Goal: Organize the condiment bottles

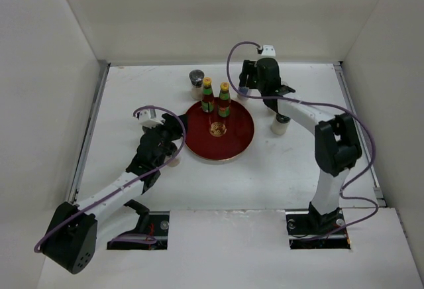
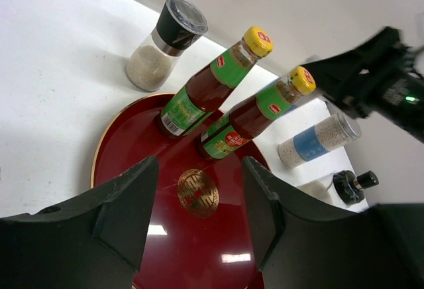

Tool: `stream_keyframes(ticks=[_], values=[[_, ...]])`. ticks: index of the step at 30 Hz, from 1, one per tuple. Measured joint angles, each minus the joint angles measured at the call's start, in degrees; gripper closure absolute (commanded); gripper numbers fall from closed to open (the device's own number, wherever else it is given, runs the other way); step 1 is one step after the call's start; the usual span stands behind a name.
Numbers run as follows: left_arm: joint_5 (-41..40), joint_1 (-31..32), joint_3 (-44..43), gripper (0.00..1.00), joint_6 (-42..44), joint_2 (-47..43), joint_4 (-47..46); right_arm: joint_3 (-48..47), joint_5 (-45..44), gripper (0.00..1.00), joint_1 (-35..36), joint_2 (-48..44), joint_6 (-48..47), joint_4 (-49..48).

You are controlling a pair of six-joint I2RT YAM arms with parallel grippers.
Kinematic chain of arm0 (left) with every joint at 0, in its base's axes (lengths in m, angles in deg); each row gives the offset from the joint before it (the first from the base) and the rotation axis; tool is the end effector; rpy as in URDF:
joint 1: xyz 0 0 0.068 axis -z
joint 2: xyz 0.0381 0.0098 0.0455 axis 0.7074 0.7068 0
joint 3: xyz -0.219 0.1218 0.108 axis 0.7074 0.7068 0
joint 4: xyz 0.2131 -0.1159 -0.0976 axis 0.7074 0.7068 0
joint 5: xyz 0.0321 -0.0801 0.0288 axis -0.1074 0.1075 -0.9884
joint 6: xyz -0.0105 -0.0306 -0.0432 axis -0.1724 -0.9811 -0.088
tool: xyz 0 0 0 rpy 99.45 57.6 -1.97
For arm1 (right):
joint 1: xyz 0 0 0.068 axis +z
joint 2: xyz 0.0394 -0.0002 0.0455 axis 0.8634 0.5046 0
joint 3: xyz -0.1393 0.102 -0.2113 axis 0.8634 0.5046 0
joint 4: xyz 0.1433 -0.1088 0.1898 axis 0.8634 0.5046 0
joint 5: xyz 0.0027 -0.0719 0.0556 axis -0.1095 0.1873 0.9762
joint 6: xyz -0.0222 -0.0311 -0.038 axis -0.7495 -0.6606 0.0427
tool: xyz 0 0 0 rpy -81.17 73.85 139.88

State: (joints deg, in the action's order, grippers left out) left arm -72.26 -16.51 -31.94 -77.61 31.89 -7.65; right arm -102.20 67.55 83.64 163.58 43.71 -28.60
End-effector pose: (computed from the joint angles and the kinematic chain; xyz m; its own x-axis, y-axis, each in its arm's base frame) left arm 0.1924 -0.0923 0.2331 -0.1298 -0.6034 -0.7868 0.1380 0.7748 -0.6170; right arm 0.4238 0.1807 0.2683 -0.3670 0.1231 -0.9220 -0.1405 0.9725 0.1857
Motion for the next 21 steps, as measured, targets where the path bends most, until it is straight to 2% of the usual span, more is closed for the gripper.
stream_keyframes(ticks=[5, 9, 15, 21], values=[[0.1, 0.2, -0.1, 0.49, 0.0, -1.0, 0.2, 8.8, -1.6, 0.44, 0.2, -11.4, 1.1, -4.2], [0.0, 1.1, -2.0, 0.49, -0.1, -1.2, 2.2, 14.1, -2.9, 0.44, 1.3, -16.4, 2.0, -7.7], [-0.6, 1.9, -8.8, 0.41, -0.4, 1.4, 6.1, 19.5, -3.0, 0.44, 4.1, -16.4, 2.8, -8.8], [-1.8, 1.7, -17.1, 0.33, -1.0, 8.0, 10.7, 20.2, -3.3, 0.40, 6.6, -13.4, 2.8, -8.9]])
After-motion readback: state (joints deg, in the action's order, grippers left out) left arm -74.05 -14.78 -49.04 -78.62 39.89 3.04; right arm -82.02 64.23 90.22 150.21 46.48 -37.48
